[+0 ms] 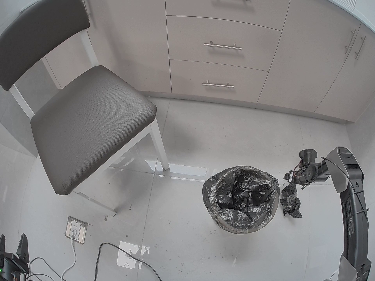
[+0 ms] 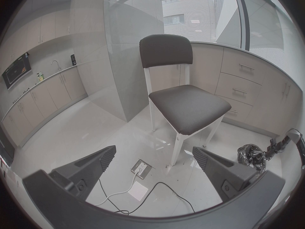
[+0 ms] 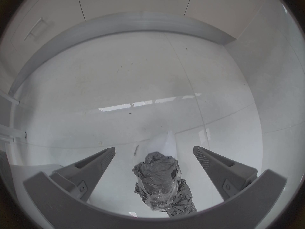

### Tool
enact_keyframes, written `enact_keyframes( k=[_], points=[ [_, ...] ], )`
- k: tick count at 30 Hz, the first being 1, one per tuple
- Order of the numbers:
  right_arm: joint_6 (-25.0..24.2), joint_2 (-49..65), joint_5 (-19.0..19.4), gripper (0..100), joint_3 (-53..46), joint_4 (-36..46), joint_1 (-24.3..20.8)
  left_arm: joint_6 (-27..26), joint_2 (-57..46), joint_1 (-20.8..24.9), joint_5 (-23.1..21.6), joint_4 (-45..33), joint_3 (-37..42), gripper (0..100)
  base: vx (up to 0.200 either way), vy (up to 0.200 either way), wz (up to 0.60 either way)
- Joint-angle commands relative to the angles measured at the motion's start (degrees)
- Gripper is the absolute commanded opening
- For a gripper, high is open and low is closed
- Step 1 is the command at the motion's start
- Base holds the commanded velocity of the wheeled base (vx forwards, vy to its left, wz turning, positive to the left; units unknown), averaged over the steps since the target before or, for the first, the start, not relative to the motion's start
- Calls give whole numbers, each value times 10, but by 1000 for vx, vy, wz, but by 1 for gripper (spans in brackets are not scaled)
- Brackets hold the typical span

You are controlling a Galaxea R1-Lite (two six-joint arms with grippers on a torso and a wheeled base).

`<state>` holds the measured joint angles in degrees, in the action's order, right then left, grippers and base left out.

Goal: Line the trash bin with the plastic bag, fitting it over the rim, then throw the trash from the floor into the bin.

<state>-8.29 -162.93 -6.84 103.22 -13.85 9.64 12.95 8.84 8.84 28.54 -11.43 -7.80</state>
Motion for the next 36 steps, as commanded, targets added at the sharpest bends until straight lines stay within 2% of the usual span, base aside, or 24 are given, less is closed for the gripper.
enact_keyframes(
  k=[1,9,10,17,23,30,35,36],
  points=[
    [3,-11,0,100,23,25,0,3,-25,-8,-1,1,13,100,0,0,0],
    [24,-44,-1,100,86,59,3,9,-29,-16,-1,4,15,100,0,0,0],
    [31,-56,0,100,111,76,3,12,-30,-17,-1,12,18,100,0,0,0],
    [50,-95,-1,100,114,158,3,9,-30,-19,-4,49,35,100,0,0,0],
    [67,-106,-1,100,114,162,3,9,-29,-19,-27,73,46,100,0,0,0],
    [64,-128,-28,100,114,162,6,9,-29,-19,-28,96,56,100,0,0,0],
    [59,-128,-31,100,114,160,6,9,-29,-19,-28,96,56,100,0,0,0],
    [56,-128,-31,0,114,158,6,10,-29,-19,-27,96,56,100,0,0,0]
  ],
)
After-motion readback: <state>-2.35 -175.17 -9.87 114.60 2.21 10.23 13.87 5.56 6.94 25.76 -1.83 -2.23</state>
